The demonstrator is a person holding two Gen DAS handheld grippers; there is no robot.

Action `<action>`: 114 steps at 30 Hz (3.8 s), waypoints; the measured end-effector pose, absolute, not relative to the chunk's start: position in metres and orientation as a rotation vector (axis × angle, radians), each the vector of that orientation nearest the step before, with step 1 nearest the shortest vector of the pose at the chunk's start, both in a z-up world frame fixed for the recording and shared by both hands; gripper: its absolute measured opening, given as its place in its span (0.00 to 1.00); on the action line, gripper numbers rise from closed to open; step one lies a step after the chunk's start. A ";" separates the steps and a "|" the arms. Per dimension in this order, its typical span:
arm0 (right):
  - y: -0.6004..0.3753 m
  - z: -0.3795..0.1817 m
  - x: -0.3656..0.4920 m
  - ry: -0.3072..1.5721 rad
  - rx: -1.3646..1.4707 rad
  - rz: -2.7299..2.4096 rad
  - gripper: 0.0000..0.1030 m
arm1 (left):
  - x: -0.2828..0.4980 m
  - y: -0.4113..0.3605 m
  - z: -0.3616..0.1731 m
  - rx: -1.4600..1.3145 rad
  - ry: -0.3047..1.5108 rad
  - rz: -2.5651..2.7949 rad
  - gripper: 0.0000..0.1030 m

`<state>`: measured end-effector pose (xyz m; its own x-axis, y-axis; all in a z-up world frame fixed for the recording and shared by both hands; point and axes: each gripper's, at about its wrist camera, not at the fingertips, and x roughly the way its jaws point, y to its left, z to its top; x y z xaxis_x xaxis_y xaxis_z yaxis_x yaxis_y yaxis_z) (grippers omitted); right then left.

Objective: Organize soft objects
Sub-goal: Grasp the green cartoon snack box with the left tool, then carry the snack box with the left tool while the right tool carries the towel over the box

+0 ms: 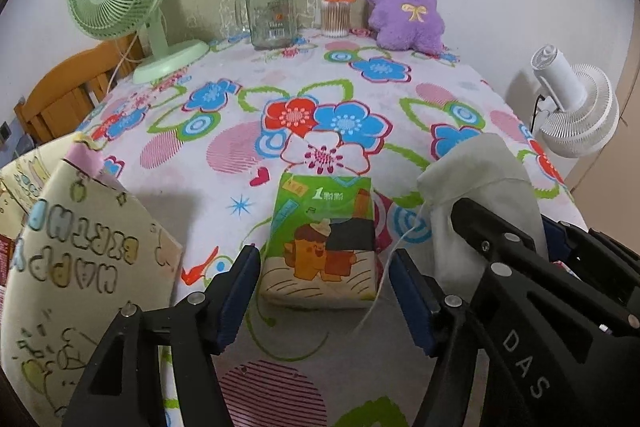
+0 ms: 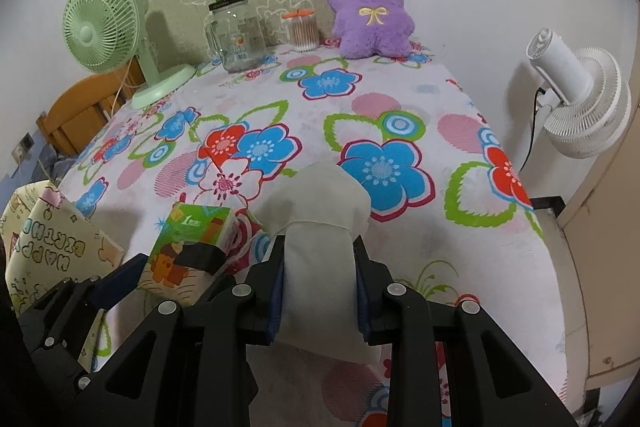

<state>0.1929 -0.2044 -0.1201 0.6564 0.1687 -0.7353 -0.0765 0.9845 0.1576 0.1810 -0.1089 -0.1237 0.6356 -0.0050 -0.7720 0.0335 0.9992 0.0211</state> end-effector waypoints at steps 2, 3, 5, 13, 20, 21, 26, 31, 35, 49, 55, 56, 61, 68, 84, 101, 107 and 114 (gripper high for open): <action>-0.203 -0.122 0.194 0.849 0.115 0.139 0.31 | 0.182 -0.109 -0.125 0.037 0.891 -0.022 0.54; -0.203 -0.123 0.195 0.849 0.114 0.139 0.31 | 0.182 -0.109 -0.126 0.036 0.893 -0.023 0.54; -0.202 -0.123 0.195 0.848 0.111 0.141 0.31 | 0.180 -0.109 -0.126 0.037 0.890 -0.027 0.53; -0.200 -0.119 0.191 0.847 0.111 0.138 0.31 | 0.170 -0.110 -0.118 0.048 0.865 -0.048 0.52; -0.200 -0.110 0.176 0.830 0.112 0.129 0.31 | 0.157 -0.109 -0.110 0.042 0.854 -0.064 0.52; -0.200 -0.108 0.173 0.827 0.112 0.127 0.31 | 0.156 -0.108 -0.108 0.042 0.853 -0.066 0.52; -0.198 -0.100 0.160 0.812 0.105 0.121 0.31 | 0.144 -0.107 -0.101 0.045 0.836 -0.074 0.52; -0.196 -0.089 0.146 0.791 0.100 0.114 0.31 | 0.131 -0.105 -0.092 0.046 0.815 -0.083 0.52; -0.195 -0.081 0.134 0.774 0.096 0.107 0.31 | 0.119 -0.104 -0.084 0.047 0.797 -0.089 0.52; -0.188 -0.043 0.088 0.690 0.078 0.094 0.31 | 0.078 -0.096 -0.050 0.057 0.722 -0.106 0.51; -0.187 -0.026 0.069 0.656 0.073 0.088 0.31 | 0.061 -0.093 -0.033 0.064 0.683 -0.119 0.51; -0.186 -0.022 0.066 0.648 0.073 0.087 0.31 | 0.058 -0.092 -0.030 0.064 0.675 -0.122 0.51; -0.183 -0.008 0.055 0.626 0.068 0.084 0.31 | 0.049 -0.089 -0.018 0.066 0.650 -0.132 0.51; -0.175 0.009 0.040 0.592 0.066 0.085 0.31 | 0.038 -0.080 -0.002 0.074 0.614 -0.139 0.51; -0.129 0.034 0.033 0.545 0.038 0.119 0.31 | 0.027 -0.038 0.019 0.073 0.578 -0.132 0.51; -0.076 0.033 0.055 0.556 0.013 0.174 0.31 | 0.046 0.016 0.015 0.058 0.586 -0.088 0.52; -0.058 0.027 0.068 0.575 0.000 0.193 0.31 | 0.056 0.032 0.009 0.049 0.599 -0.069 0.52; -0.037 0.018 0.083 0.600 -0.020 0.225 0.31 | 0.071 0.052 0.000 0.034 0.623 -0.031 0.52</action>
